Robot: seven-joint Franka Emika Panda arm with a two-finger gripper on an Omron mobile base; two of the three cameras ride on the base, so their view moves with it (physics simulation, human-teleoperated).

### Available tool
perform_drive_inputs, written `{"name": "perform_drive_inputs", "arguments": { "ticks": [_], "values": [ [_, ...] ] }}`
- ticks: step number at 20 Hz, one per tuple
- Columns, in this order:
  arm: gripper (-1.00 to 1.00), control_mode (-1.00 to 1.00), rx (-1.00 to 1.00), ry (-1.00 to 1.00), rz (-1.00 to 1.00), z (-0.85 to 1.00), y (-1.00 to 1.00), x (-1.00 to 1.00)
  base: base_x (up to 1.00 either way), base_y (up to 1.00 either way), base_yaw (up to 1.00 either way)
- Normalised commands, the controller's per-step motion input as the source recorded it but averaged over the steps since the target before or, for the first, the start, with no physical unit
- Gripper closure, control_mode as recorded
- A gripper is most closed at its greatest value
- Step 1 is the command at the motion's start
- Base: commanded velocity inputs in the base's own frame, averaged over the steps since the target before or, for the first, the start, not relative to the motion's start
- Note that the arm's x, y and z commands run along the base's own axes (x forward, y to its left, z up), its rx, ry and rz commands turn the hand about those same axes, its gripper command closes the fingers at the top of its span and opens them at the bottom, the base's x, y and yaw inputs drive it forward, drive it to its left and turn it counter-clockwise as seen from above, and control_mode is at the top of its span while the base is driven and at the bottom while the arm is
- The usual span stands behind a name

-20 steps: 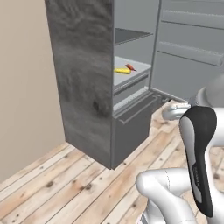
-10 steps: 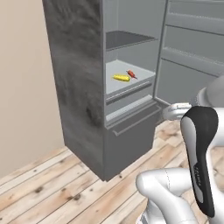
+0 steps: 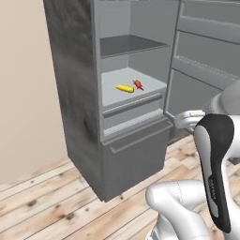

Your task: Take the cheese, fish, and corn from the fridge and place them on the plate on the dining counter to create an appetizer plate.

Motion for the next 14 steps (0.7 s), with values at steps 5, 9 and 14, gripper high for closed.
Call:
{"name": "perform_drive_inputs", "arguments": {
  "ticks": [5,9,14],
  "values": [
    [-1.0,1.0,0.0,0.0,0.0,0.0,0.0,0.0,0.26,-0.57,0.26],
    [-1.0,1.0,0.0,0.0,0.0,0.0,0.0,0.0,0.51,-0.38,0.25],
    [-1.0,1.0,0.0,0.0,0.0,0.0,0.0,0.0,0.7,-0.17,0.2]
  ]
}}
